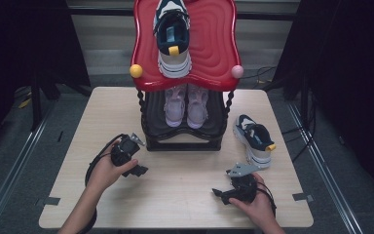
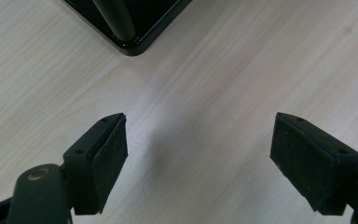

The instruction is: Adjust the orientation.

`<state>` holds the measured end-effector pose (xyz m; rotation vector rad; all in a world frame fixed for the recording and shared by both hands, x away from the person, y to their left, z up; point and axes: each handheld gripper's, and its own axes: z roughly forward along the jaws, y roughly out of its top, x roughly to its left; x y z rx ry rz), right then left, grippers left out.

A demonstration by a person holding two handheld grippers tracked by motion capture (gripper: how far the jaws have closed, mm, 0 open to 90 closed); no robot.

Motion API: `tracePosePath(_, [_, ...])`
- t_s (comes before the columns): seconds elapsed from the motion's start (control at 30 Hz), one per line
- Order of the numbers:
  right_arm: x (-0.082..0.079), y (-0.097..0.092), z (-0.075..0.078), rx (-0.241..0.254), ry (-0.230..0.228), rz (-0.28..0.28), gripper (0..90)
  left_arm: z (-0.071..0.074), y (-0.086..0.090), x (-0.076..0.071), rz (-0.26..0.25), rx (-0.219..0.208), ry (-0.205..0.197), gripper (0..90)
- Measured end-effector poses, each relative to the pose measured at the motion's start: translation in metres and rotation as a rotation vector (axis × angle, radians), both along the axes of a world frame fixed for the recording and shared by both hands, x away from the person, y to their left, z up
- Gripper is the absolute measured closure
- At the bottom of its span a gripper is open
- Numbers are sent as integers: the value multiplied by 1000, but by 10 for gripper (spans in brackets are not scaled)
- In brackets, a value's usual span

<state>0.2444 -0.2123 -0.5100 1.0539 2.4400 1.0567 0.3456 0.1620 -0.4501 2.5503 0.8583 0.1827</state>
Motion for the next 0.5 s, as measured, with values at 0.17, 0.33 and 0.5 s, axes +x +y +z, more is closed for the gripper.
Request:
tracePosePath(0.17, [0,0,0,5,1,2,133,-19,0,-4,38,-43,-33,185])
tracePosePath(0.33, [1,-2,1,4,14,14,136,-31,2,-6,67,-101,-85,177])
tracePosePath(0.5, [3,-4,11,-5,24,48,144,-44,4,-10,101,-136,-141,168])
